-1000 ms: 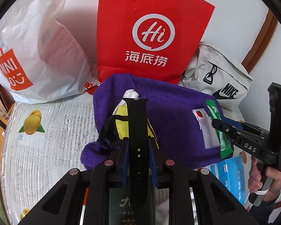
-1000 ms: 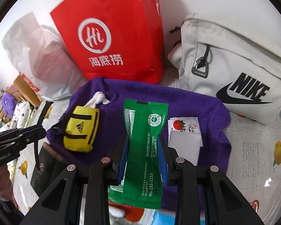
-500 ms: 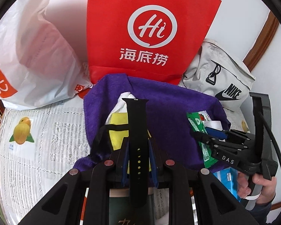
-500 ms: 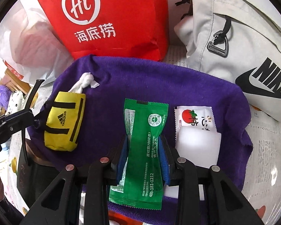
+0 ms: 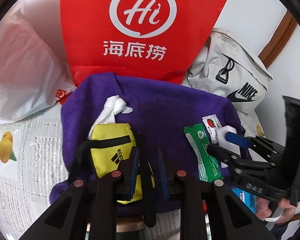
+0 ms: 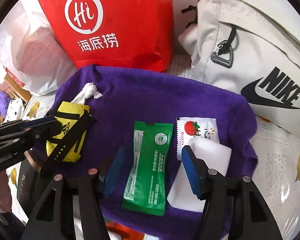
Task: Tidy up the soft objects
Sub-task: 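Release the strap with the left gripper while the right releases the green packet onto the towel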
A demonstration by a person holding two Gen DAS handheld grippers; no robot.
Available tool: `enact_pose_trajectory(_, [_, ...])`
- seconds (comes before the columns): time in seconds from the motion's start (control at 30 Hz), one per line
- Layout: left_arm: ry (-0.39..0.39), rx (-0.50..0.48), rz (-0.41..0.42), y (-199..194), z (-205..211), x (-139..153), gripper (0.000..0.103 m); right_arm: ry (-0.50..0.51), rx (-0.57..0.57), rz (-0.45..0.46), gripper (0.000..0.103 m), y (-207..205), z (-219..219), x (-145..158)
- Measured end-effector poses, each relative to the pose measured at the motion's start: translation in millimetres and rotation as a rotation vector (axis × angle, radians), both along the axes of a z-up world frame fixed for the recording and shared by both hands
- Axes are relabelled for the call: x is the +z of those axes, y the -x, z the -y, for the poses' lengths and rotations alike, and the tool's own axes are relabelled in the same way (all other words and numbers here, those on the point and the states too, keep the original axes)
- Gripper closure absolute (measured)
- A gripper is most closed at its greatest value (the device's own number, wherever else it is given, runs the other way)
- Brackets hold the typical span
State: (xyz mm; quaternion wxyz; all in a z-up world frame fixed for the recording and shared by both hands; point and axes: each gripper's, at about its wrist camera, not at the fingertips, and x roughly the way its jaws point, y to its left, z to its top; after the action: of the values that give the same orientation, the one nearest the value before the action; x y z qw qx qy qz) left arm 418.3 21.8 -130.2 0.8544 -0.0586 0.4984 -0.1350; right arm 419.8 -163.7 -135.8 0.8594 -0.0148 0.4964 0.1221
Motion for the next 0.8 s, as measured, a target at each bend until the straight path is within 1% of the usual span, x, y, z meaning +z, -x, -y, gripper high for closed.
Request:
enact_pose_trajectory(0.27, [-0.033,0.000,-0.025,-3.1,3.0,-6.5,0.084,-0.017,0.009,0.068,0.043,25.2,10.5,19.9])
enact_pose_trajectory(0.37, [-0.065,-0.016,-0.022,1.8,6.8,-7.4,0.083,-0.019,0.011,0.072,0.043,30.9,14.2,23.2])
enact_pose_trajectory(0.47, [-0.072,-0.021,-0.029,3.8,10.2,-9.8,0.083,-0.014,0.011,0.075,0.043,35.2,14.4,24.4])
enact_pose_trajectory(0.6, [-0.071,-0.009,-0.014,13.2,8.0,-2.6,0.083,-0.001,0.010,0.088,0.043,47.4,15.7,27.9])
enact_pose_trajectory(0.8, [-0.074,0.022,-0.002,34.5,-3.1,10.9,0.083,-0.017,0.001,0.087,0.043,76.2,22.0,32.1])
